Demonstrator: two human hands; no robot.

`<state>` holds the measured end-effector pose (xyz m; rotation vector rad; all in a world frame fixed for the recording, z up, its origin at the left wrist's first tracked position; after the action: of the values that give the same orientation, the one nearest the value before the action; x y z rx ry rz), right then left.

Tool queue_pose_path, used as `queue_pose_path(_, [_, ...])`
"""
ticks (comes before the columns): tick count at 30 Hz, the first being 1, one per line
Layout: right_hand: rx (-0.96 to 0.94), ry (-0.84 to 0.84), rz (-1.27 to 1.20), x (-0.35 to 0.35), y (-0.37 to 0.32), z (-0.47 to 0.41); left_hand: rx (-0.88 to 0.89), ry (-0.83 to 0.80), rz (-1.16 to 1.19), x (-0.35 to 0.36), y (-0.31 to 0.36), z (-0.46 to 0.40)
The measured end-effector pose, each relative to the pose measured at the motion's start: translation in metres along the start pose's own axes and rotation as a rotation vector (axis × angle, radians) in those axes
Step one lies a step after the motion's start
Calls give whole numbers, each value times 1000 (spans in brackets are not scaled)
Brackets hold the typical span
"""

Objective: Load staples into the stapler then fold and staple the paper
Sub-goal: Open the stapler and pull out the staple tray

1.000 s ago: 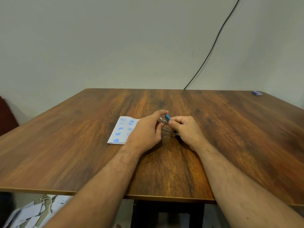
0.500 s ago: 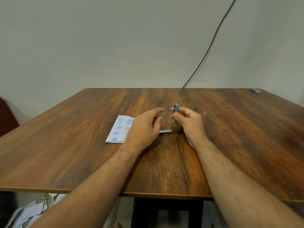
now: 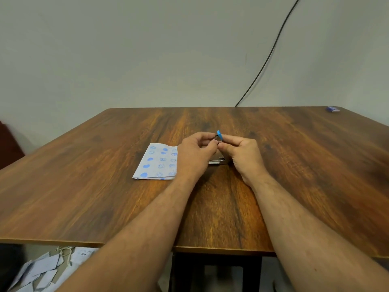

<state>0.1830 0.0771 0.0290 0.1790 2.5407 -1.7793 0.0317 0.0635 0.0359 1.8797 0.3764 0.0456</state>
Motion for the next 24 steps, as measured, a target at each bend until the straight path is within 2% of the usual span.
queue_pose_path(2, [-24, -5, 48, 2, 1, -1, -26, 51, -44, -1, 0, 1])
queue_pose_path(6, [-74, 6, 155, 3, -1, 0, -62, 41, -94, -1, 2, 3])
queue_pose_path(12, [-1, 170, 13, -8, 6, -3, -91, 80, -203, -4, 4, 6])
queue_pose_path(16, [37, 296, -32, -14, 12, -6, 20, 71, -422, -10, 14, 11])
queue_pose_path(19, [15, 437, 30, -21, 11, -3, -16, 24, -545, -11, 13, 10])
queue_pose_path(24, [54, 462, 35, -25, 14, -5, -22, -15, -570, -11, 9, 9])
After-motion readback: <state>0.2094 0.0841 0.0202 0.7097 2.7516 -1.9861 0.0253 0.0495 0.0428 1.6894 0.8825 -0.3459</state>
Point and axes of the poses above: each hand's wrist, its own z-axis away from the middle knuckle, its own x-axis out of the palm, y = z × x, the point moved 6 cm from there along -z, towards the middle knuckle, and after that the axes turned 4 degrees about -x, right-handed, at the moved point
